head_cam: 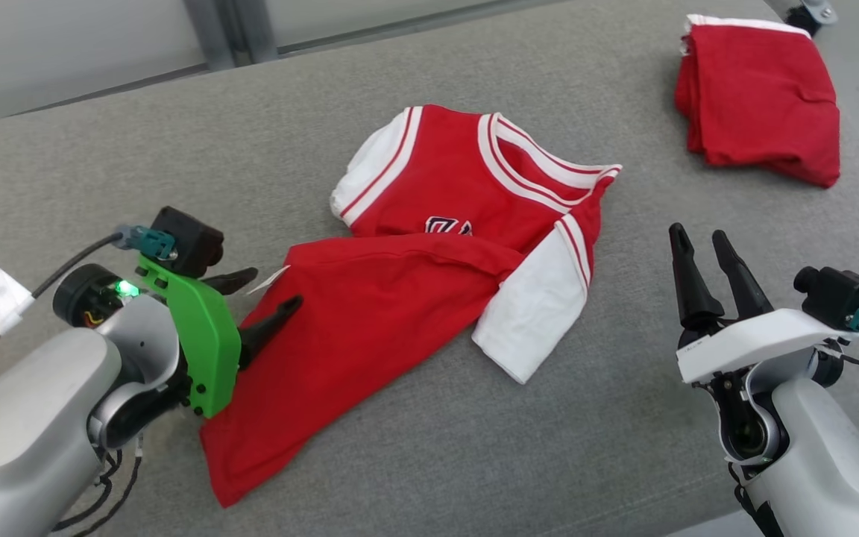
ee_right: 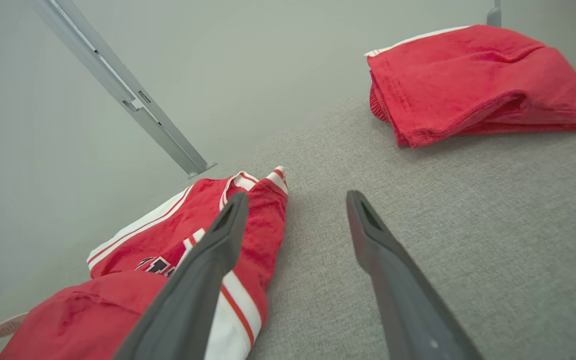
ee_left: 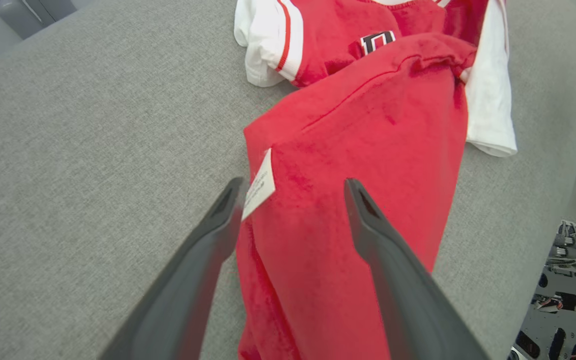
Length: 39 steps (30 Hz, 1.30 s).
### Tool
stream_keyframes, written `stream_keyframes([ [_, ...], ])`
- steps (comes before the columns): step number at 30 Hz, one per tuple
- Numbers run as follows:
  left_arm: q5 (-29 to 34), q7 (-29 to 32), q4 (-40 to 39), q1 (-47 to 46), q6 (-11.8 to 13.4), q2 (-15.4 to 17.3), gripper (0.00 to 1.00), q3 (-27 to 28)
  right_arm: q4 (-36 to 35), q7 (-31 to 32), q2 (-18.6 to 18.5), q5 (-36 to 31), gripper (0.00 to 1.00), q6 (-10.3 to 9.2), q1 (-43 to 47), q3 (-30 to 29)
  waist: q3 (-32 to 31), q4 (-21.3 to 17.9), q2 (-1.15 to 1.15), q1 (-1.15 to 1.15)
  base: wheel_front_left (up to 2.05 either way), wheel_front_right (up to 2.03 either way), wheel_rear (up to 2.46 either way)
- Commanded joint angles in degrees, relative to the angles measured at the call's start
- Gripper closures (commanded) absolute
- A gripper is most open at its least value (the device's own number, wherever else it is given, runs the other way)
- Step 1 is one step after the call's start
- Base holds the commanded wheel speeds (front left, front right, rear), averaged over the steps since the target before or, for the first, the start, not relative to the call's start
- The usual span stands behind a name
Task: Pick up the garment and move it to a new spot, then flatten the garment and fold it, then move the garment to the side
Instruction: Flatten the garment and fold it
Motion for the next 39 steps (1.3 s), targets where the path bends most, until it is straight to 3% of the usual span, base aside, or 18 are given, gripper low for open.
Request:
stream_keyframes([
  [1,-1.08,-0.18,0.84,-1.69,-0.13,0.88,0.0,-0.71,0.18,-0.52,0.25,0.45,0.0,0.0,-1.34,0.27,3.65,-4.67,0.0,0.0,0.0,0.0,0.0],
  [14,-6.97,2.52,10.24,-8.83,-0.12,1.34,0.0,-8.95,2.61,-1.74,0.3,2.28,0.0,0.0,-3.01,2.43,4.84,-7.36,0.0,0.0,0.0,0.0,0.0],
  [15,-7.34,2.53,10.6,-9.21,-0.12,1.18,0.17,-9.42,2.67,-1.81,0.23,2.23,0.0,0.0,-3.14,2.54,4.85,-7.34,0.0,0.0,0.0,0.0,0.0],
  [16,-7.91,2.48,10.88,-9.69,-0.12,1.17,0.56,-10.0,2.77,-1.88,0.13,2.24,0.0,0.0,-3.19,2.62,4.74,-7.26,0.0,0.0,0.0,0.0,0.0],
  [17,-8.41,2.43,10.87,-10.06,-0.12,1.16,0.85,-10.56,2.94,-1.91,-0.07,2.26,0.0,0.0,-3.02,2.54,4.47,-7.05,0.0,0.0,0.0,0.0,0.0],
  [18,-8.78,2.18,10.76,-10.4,-0.12,1.2,1.0,-10.94,3.08,-1.93,-0.25,2.25,0.0,0.0,-2.85,2.47,4.24,-6.86,0.0,0.0,0.0,0.0,0.0],
  [24,-9.02,0.14,7.94,-12.05,-0.12,1.6,1.0,-13.98,3.76,-1.94,-1.32,1.81,0.0,0.0,-1.31,1.93,1.03,-3.91,0.0,0.0,0.0,0.0,0.0],
  [32,-0.27,-4.37,-2.33,-13.03,-0.07,2.55,1.0,-16.54,3.77,-1.97,-2.85,1.01,0.0,0.0,0.98,1.2,-4.07,4.69,0.0,0.0,0.0,0.0,0.0],
  [39,4.44,-8.0,-12.28,-4.79,5.29,2.31,1.0,-16.99,3.46,-1.25,-3.58,0.42,0.0,0.0,2.34,0.38,-4.99,10.99,0.0,0.0,0.0,0.0,0.0],
])
